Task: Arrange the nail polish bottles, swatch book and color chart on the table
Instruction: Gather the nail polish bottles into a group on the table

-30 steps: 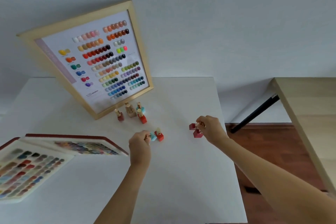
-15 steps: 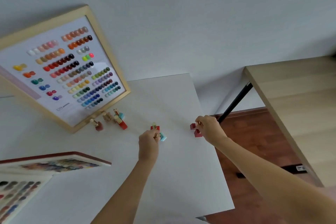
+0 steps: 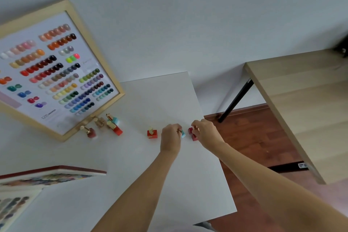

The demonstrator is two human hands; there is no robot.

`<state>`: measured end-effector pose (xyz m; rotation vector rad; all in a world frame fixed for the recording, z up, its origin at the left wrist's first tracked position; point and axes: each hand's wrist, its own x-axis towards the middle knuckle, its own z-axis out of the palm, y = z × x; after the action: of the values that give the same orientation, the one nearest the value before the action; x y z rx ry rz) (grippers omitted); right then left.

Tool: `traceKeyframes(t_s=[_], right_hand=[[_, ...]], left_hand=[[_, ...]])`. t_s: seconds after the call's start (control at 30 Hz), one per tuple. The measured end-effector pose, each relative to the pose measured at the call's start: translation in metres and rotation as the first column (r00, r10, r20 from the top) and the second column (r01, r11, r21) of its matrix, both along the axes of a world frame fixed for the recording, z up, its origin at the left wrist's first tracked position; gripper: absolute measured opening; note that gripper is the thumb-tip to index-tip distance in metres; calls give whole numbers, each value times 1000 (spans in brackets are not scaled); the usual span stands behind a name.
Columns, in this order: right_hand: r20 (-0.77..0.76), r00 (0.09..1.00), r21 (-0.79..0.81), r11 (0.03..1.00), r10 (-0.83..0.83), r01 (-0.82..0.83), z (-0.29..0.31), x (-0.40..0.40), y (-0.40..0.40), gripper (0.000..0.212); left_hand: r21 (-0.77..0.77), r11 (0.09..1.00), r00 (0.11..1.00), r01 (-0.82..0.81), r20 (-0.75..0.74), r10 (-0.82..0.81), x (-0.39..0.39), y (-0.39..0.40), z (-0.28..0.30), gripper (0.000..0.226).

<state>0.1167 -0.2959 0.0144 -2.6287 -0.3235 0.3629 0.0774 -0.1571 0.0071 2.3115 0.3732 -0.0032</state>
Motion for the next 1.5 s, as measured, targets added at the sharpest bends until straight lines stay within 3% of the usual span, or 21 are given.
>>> traceKeyframes(t_s=[0.23,0.47,0.63,0.77,0.9,1.03,1.13,1.3,1.4,1.5], right_hand=[[-89,995,109,993,-43,52,-3,-5,-4,40],[-93,995,156,986,-39,53,-2,-7,-8,46],[-106,994,60,998,14,-8,9,-8,-12,62],[-40,998,16,998,54,-53,29,-4,-7,74],[43,993,75,991,112,-115,49,7,22,68],[66,966,122,959,251,-257,54,9,69,55],[0,933,104,928,360,-358,45,2,103,52],[-65,897,34,900,436,-435,18,-9,141,38],[-63,899,-12,901,433,-435,6,-6,154,19],[-41,912,-11,913,408,-409,0,0,169,15]], left_hand=[[-69,995,997,72,38,-69,6,-11,1,27],[-216,976,998,-24,48,36,4,-12,0,31],[-297,955,1000,4,4,-4,-3,-7,6,43],[-357,934,997,13,79,17,-17,14,19,47],[-307,946,956,-105,230,181,-36,56,31,35],[-201,894,824,-400,347,447,-51,106,32,29],[-158,777,714,-609,318,624,-53,141,25,35],[-196,621,600,-759,161,784,-41,179,11,49],[-237,578,571,-780,107,814,-30,192,4,43],[-235,579,571,-781,105,814,-21,197,-4,39]])
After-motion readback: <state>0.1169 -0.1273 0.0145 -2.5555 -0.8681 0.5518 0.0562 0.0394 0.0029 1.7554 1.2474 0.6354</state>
